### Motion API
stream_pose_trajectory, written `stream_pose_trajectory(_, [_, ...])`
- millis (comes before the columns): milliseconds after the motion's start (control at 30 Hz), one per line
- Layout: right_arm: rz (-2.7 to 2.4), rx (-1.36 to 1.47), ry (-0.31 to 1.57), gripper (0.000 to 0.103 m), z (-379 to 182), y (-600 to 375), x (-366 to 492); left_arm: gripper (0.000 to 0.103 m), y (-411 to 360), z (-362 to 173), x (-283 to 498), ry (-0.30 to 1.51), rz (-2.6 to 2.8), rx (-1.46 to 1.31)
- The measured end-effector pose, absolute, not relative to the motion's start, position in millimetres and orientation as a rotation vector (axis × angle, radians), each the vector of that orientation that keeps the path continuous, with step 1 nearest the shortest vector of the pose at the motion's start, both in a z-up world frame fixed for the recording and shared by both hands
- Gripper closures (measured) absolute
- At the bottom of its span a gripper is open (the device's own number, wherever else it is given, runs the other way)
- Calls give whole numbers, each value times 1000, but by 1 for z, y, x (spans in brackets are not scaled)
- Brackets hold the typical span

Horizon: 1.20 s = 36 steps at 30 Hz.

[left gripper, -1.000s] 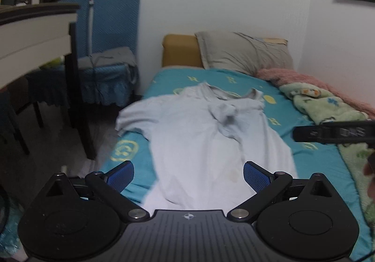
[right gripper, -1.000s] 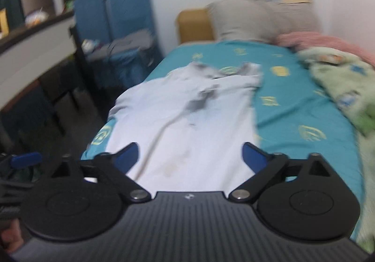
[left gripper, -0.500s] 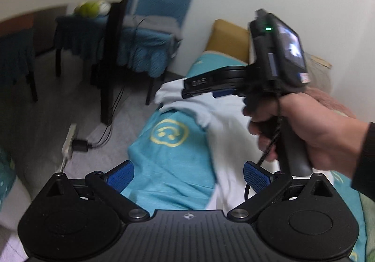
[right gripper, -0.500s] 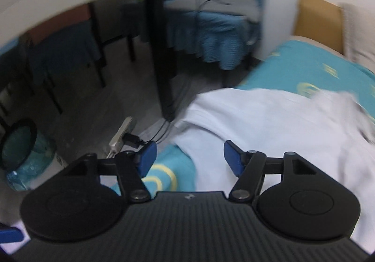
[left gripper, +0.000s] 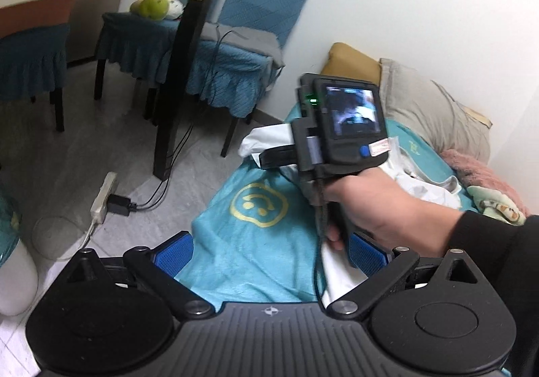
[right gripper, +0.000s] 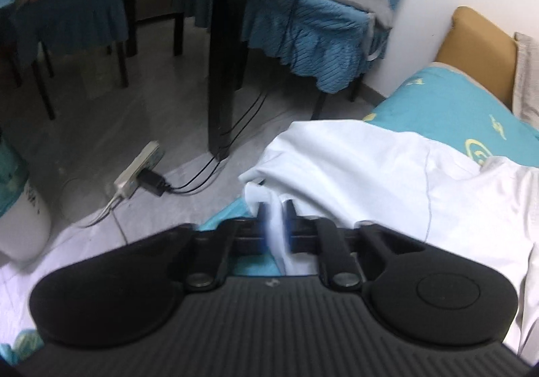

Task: Fold clothes
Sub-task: 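Grasp the shirt side edge with the right gripper and lift it, then fold the held side over the shirt body and open the right gripper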

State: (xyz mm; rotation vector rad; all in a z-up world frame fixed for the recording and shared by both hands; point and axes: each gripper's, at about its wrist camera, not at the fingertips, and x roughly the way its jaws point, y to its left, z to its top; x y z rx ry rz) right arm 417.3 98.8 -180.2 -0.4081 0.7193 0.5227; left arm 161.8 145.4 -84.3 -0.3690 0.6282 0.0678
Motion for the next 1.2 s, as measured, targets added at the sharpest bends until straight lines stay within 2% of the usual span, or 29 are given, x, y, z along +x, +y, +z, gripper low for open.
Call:
stream_pose_trajectory(267, [431,-225,557,96,-121,53,414,3,147,-89,159,636,52,-448])
stream_pose_trajectory(500, [159,32,459,96,-70,-64,405,3,116,-87,151,616,-27,-392])
stream_pose_trajectory(600, [9,132,478,96,-76,-129,396,3,100,-89,149,608,-57,-356])
stream_pose_trajectory(767, [-178,247,566,96,-119,-219,370,3,80,-95,155,619,-90,-318])
stream_pose_trajectory(900, [-134,200,623,95,-141,-244,356,3,65,-99,159,633,-111,-273])
stream_pose_trajectory(1033, [-14,134,593,91,-135,-243,342,3,53,-104,163,644,-116,-232])
stream_pose_trajectory(1067, [16,142,593,87,-133,-244,342,3,51,-104,164,645,-116,-229])
stream_pose_trajectory(1100, [37,159,593,79,-131,-246,344,3,50,-105,164,646,-116,-227])
stream_pose_trajectory(1167, [69,203,563,23,-125,-249,349,3,48,-107,165,650,-117,-222])
stream_pose_trajectory(1200, [82,218,525,15,-121,-251,350,2,46,-108,165,653,-118,-217])
